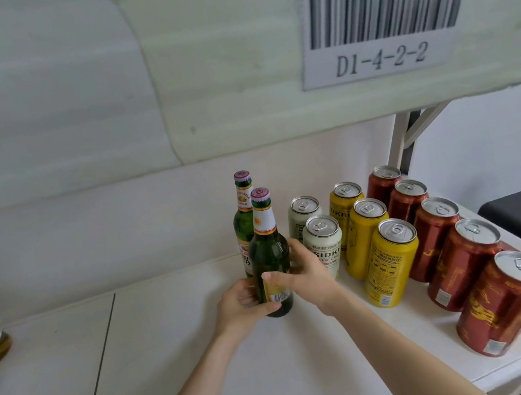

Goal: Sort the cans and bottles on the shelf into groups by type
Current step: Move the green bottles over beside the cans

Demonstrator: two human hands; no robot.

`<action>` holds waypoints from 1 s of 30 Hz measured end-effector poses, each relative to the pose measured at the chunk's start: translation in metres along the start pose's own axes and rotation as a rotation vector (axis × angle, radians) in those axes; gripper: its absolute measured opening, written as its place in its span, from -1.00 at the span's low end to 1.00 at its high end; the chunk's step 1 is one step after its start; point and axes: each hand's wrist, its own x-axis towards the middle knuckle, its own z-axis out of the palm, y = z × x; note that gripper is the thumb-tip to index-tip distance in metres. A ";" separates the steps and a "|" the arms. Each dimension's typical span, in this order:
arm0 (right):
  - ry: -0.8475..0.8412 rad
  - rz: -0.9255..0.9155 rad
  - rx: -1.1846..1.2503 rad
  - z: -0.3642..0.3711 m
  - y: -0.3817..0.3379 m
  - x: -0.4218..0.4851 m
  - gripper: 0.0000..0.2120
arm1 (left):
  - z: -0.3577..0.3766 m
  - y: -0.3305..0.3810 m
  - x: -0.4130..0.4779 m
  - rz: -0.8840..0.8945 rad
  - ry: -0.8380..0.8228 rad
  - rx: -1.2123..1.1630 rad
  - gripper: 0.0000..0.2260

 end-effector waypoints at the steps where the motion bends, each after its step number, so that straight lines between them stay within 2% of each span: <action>1: 0.002 -0.001 -0.002 0.001 0.001 0.002 -0.40 | 0.000 0.000 0.001 0.000 0.004 0.002 -0.51; 13: 0.018 0.024 -0.034 0.003 0.003 0.008 -0.33 | -0.003 0.002 0.006 -0.007 -0.004 0.019 -0.51; 23: 0.117 0.085 -0.048 0.002 -0.005 -0.008 -0.54 | -0.038 -0.001 -0.011 0.136 -0.013 0.473 -0.58; 26: 0.231 0.071 -0.204 0.006 -0.004 -0.022 -0.49 | -0.059 -0.008 -0.025 0.196 0.038 0.666 -0.55; 30: 0.294 -0.048 -0.605 0.017 0.003 -0.050 -0.45 | -0.077 -0.021 -0.049 0.351 0.132 0.929 -0.49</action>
